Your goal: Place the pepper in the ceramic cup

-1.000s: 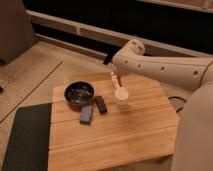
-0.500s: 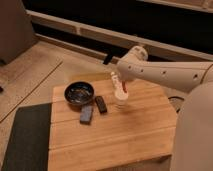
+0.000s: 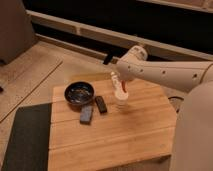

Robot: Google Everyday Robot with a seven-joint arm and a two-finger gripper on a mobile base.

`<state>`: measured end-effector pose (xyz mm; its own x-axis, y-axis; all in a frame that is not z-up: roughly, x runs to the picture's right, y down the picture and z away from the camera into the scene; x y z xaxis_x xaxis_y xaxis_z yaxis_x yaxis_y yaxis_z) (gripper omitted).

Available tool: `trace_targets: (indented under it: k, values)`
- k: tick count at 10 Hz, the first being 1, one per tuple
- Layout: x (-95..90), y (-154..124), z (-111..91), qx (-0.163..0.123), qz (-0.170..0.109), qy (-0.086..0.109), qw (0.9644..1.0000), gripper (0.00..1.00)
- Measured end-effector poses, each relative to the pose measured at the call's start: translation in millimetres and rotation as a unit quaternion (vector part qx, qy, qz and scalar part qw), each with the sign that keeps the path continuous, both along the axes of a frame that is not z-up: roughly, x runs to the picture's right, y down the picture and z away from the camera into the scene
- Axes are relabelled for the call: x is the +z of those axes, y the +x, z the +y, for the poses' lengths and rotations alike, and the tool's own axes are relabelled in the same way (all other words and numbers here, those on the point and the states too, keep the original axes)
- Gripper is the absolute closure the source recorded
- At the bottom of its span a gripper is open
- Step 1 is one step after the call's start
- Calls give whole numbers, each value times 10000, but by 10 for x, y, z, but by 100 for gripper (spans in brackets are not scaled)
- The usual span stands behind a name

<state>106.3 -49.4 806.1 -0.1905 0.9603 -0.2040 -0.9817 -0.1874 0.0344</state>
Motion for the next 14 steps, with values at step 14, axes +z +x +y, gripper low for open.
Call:
trace_targets:
  k: [14]
  values:
    - [430,-180,177,-284,-789,545,9950,100]
